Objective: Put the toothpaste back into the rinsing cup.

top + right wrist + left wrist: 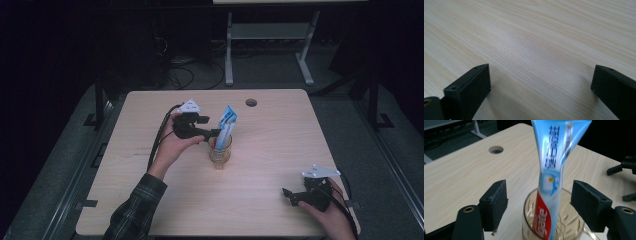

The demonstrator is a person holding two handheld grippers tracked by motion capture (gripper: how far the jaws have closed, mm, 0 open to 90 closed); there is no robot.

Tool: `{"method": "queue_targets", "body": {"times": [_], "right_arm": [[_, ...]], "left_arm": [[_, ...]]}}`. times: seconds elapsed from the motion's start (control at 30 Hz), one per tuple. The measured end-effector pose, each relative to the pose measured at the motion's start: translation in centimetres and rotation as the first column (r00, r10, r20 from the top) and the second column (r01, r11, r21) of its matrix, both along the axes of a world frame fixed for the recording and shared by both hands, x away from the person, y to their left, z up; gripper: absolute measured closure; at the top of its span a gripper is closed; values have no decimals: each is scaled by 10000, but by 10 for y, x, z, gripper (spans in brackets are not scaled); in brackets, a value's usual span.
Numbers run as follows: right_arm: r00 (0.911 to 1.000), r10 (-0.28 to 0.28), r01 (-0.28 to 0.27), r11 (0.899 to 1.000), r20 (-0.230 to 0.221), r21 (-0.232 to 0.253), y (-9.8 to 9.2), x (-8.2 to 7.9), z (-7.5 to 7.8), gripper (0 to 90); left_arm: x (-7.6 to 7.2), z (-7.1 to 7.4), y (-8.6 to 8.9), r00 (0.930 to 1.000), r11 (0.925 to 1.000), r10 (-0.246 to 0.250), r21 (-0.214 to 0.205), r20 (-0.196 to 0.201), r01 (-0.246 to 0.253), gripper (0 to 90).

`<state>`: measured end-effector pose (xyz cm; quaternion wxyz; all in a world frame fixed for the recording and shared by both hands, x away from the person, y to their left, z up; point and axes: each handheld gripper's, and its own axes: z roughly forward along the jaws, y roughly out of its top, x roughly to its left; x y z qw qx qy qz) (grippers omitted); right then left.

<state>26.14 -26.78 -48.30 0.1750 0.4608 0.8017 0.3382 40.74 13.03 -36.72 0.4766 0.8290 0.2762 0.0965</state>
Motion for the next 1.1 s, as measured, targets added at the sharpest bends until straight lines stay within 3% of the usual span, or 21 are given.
{"method": "queue_targets", "body": {"times": [0.07,0.17,0.27,0.47,1.1], "right_arm": [[10000,24,-24,10000,-1,0,0,0,0,18],[10000,36,-36,10000,4,-6,0,0,0,18],[10000,33,-33,10000,5,-7,0,0,0,18],[10000,65,-65,10000,12,-8,0,0,0,18],[10000,62,-62,10000,14,-13,0,0,0,18]], "left_arm": [[-3,-1,5,9999,9999,110,113,0,-110,281],[-9,-2,13,9990,9972,423,604,153,-431,273],[-13,-3,24,9988,9978,499,447,-25,-497,273],[-25,-6,42,9978,9959,655,628,-101,-648,264],[-75,-28,92,9922,9882,1247,898,-22,-1240,263]]}}
